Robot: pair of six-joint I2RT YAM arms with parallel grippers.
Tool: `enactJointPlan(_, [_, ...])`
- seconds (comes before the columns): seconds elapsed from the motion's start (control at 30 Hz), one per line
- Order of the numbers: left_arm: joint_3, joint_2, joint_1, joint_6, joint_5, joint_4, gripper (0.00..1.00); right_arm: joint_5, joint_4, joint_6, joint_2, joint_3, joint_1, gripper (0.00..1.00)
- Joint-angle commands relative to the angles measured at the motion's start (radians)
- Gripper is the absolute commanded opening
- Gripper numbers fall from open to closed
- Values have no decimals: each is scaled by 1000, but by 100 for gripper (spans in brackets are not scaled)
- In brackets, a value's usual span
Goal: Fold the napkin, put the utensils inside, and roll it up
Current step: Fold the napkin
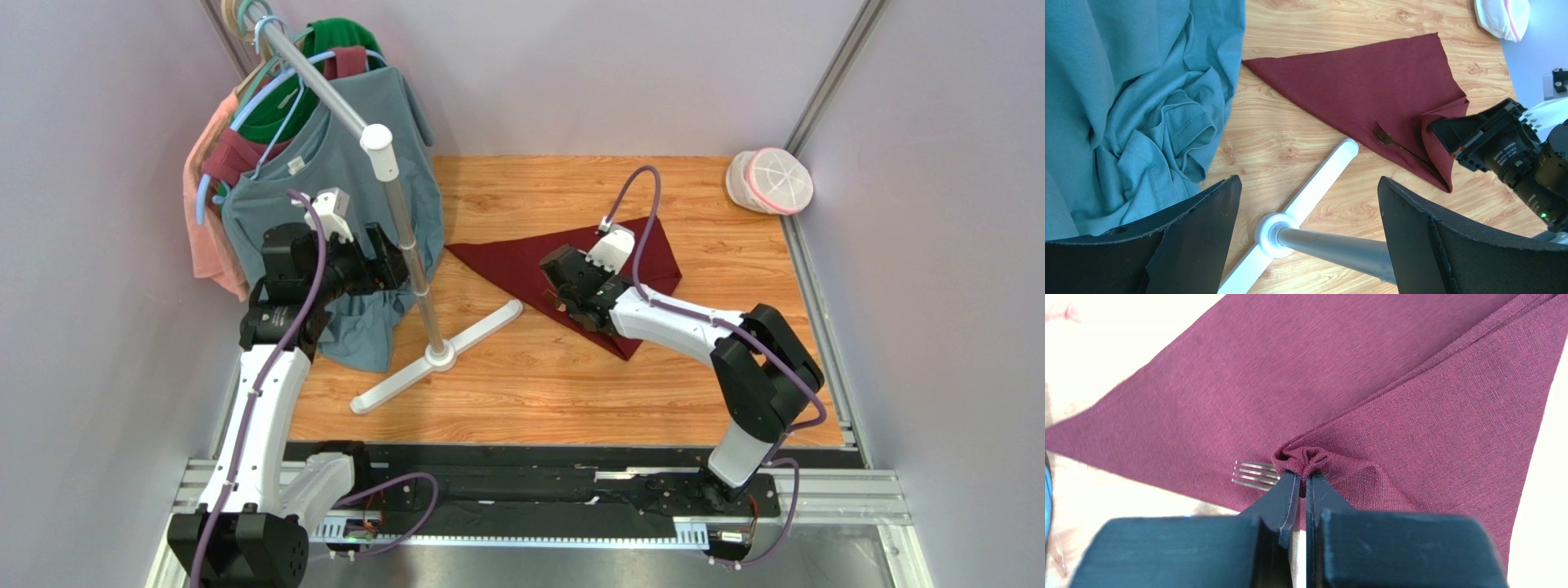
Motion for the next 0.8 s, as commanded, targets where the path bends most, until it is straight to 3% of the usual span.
enactJointPlan(0.0, [-2, -1, 4, -12, 12, 37, 91, 4, 79, -27, 30, 47, 23, 0])
enactJointPlan(0.37, [-5, 0, 6, -15, 18, 39, 91, -28, 80, -44, 108, 78, 54, 3])
enactJointPlan(0.4, [-5, -1, 4, -15, 18, 40, 91, -33, 80, -49, 114, 82, 54, 7])
enactJointPlan(0.43, [-5, -1, 4, -15, 18, 40, 91, -40, 80, -49, 125, 85, 54, 21])
enactJointPlan(0.53, [-7, -3, 6, -14, 17, 40, 91, -66, 86, -46, 133, 102, 54, 46])
enactJointPlan(0.63, [-7, -3, 4, -14, 13, 40, 91, -80, 92, -72, 123, 131, 52, 57])
enactJointPlan(0.77, [-7, -4, 4, -12, 12, 42, 91, -111, 92, -121, 61, 150, 34, 59])
